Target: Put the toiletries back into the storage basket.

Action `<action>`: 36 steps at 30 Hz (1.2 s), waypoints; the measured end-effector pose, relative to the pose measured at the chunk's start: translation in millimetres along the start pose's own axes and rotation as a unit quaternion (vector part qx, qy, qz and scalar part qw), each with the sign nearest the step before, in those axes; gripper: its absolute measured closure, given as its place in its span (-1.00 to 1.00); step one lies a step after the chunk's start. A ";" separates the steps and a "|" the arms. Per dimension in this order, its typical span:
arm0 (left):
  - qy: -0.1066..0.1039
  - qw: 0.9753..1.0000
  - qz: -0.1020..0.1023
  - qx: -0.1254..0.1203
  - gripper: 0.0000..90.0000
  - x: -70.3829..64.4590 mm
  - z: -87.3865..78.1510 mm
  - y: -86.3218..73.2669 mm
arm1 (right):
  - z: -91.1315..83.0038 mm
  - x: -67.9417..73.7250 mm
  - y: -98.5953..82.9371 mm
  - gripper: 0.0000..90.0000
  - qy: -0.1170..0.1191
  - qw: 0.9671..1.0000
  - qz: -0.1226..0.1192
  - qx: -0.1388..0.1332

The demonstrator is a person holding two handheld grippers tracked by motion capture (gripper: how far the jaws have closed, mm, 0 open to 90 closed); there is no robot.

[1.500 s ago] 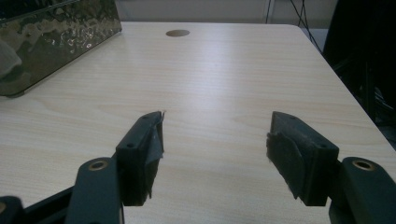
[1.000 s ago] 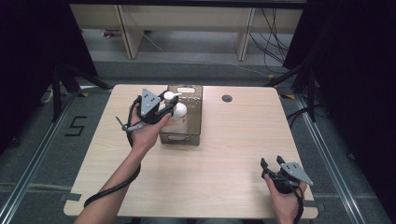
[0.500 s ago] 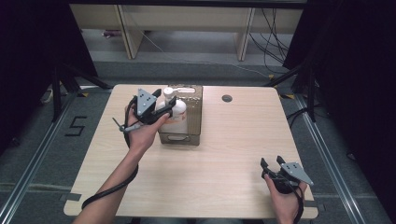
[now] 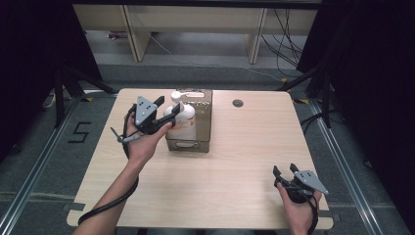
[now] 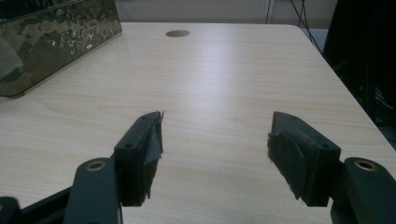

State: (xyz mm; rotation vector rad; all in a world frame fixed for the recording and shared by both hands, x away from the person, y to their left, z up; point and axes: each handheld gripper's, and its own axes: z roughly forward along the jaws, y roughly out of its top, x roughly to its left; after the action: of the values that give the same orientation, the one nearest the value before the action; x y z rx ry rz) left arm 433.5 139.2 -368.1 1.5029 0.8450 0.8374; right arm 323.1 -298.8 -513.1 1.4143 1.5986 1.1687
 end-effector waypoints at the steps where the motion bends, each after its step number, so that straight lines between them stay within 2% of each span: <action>1: 0.000 1.000 0.000 0.000 -0.14 0.5 -1.6 -0.4 | 0.0 0.0 0.0 -0.20 0.000 1.000 0.000 0.000; 2: -0.001 1.000 -0.001 0.000 -0.14 1.2 -3.6 -1.0 | -1.0 1.9 0.0 -0.20 -0.003 1.000 0.009 0.004; 3: -0.001 1.000 -0.001 -0.001 -0.14 1.9 -5.0 -1.6 | 0.0 -0.7 0.2 -0.20 0.002 1.000 -0.005 0.001; 4: -0.001 1.000 -0.002 0.002 -0.15 2.3 -6.7 -2.3 | -0.4 -0.8 0.4 -0.20 0.003 1.000 -0.005 0.004; 10: 0.004 1.000 0.000 0.001 -0.16 4.3 -16.6 -8.8 | 0.6 -1.0 0.1 -0.20 0.006 1.000 -0.003 -0.004; 11: 0.004 1.000 0.002 0.002 -0.16 4.9 -18.2 -9.7 | 1.4 -2.0 0.0 -0.20 0.003 1.000 -0.009 -0.008; 12: 0.004 1.000 0.000 0.001 -0.16 5.0 -19.2 -10.4 | 0.8 -0.3 -0.3 -0.21 -0.001 1.000 0.000 -0.007; 28: 0.012 1.000 -0.003 0.005 -0.16 11.0 -44.3 -28.8 | 0.6 -0.1 -0.1 -0.21 -0.001 1.000 -0.004 -0.004; 30: 0.014 1.000 -0.006 0.005 -0.16 11.9 -47.3 -32.0 | 0.0 -1.4 0.3 -0.20 0.010 1.000 -0.006 0.001; 32: 0.015 1.000 -0.007 0.006 -0.16 13.0 -50.3 -35.3 | -0.1 -1.4 0.3 -0.21 0.009 1.000 -0.006 0.001; 33: 0.017 1.000 -0.009 0.008 -0.16 14.0 -53.0 -38.7 | -1.1 0.9 0.0 -0.21 0.004 1.000 0.006 0.004; 34: 0.017 1.000 -0.009 0.008 -0.16 14.0 -53.0 -38.7 | -1.1 0.9 0.0 -0.21 0.004 1.000 0.006 0.004; 35: 0.019 1.000 -0.010 0.010 -0.16 14.5 -54.6 -40.8 | -0.6 -0.6 0.3 -0.21 -0.003 1.000 -0.007 -0.002; 36: 0.019 1.000 -0.010 0.011 -0.16 15.3 -55.8 -42.4 | -0.7 -0.8 0.3 -0.21 -0.003 1.000 -0.009 -0.001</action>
State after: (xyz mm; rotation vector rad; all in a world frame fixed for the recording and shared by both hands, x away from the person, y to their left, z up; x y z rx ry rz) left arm 390.0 182.7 -405.0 1.4994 0.8997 0.8462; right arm 322.7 -299.7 -512.6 1.3981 1.6021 1.1544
